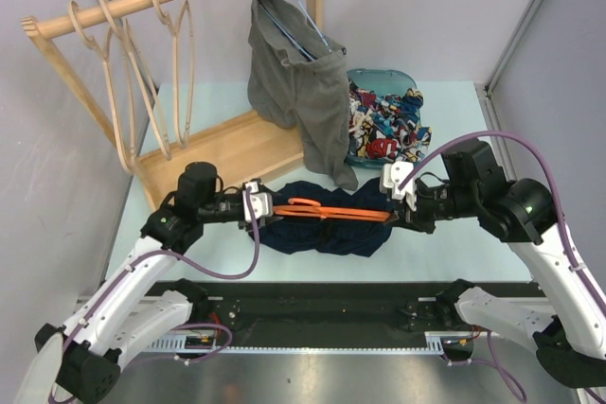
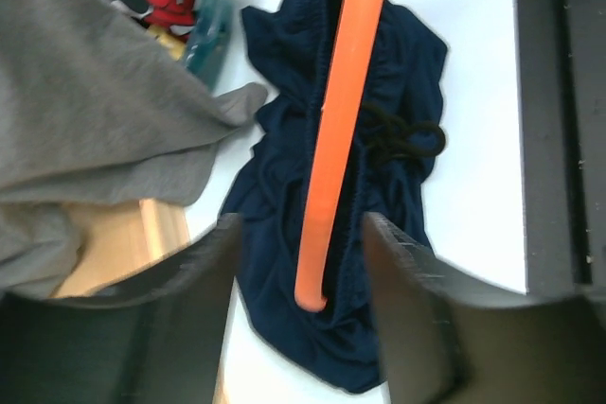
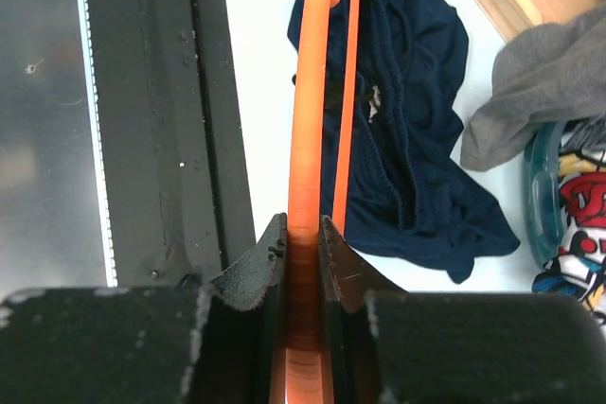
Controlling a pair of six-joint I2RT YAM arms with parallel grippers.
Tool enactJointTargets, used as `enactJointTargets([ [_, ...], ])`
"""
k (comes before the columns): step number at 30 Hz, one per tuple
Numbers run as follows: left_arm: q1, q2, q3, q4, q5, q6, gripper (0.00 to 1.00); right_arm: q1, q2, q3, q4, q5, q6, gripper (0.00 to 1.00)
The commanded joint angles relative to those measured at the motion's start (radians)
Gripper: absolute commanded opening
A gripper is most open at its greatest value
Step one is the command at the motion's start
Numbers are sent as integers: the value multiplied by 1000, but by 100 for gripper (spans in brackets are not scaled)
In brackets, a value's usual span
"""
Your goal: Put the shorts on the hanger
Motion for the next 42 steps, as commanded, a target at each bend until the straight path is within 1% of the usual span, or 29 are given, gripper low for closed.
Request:
enactJointTargets([
  [1, -20, 8, -10, 45, 59, 34, 50, 25, -6, 8, 47, -20, -33, 0],
  [2, -21, 13, -7, 25, 59, 37, 39, 26, -2, 10, 48, -12, -37, 0],
  [4, -23, 26, 12, -7, 65, 40, 27, 32, 8, 8, 54, -3, -43, 0],
  [5, -24, 29, 18, -32, 66, 36, 15, 34, 13, 7, 59, 0, -46, 0],
  [6, -24, 36, 29, -42, 60, 30, 8, 37, 22, 7, 60, 6, -45, 4],
  [7, -26, 39, 33, -53, 56, 23, 3, 45, 39, 7, 59, 20, -43, 12],
  [8, -30, 42, 38, -67, 50, 17, 0, 51, 51, 7, 67, 34, -36, 35],
  [9, -30, 43, 44, -73, 39, 10, 0, 59, 62, 8, 82, 51, -10, 46],
  [10, -30, 48, 50, -81, 28, 11, 0, 65, 82, 10, 96, 83, 22, 54],
  [11, -33, 49, 53, -92, 20, 11, 0, 77, 90, 11, 100, 88, 15, 67],
  [13, -36, 62, 67, -96, -12, 2, 0, 101, 108, 22, 120, 106, 10, 71],
  [14, -41, 69, 73, -105, -21, 0, 0, 135, 131, 24, 132, 120, 13, 72],
  [16, -53, 83, 95, -115, -48, -9, 0, 163, 163, 33, 171, 147, 33, 73],
  [17, -70, 97, 99, -106, -97, -21, 0, 171, 200, 45, 192, 146, 52, 71],
  [19, -81, 112, 116, -107, -124, -36, 0, 175, 237, 59, 209, 120, 76, 69],
  [23, -104, 128, 121, -81, -182, -64, 0, 178, 324, 84, 276, 85, 122, 57],
  [24, -107, 132, 116, -76, -188, -66, 0, 178, 350, 93, 290, 80, 124, 57],
  [28, -115, 135, 110, -73, -210, -53, 0, 161, 392, 126, 330, 40, 132, 56],
  [35, -122, 158, 107, -69, -223, -52, 0, 151, 419, 136, 416, -14, 153, 51],
  [39, -128, 171, 113, -72, -225, -50, 0, 164, 435, 136, 442, 11, 152, 45],
  [41, -128, 178, 122, -70, -225, -52, 0, 171, 448, 136, 436, 28, 136, 38],
  [42, -128, 183, 127, -72, -225, -61, 0, 172, 452, 136, 429, 31, 124, 37],
])
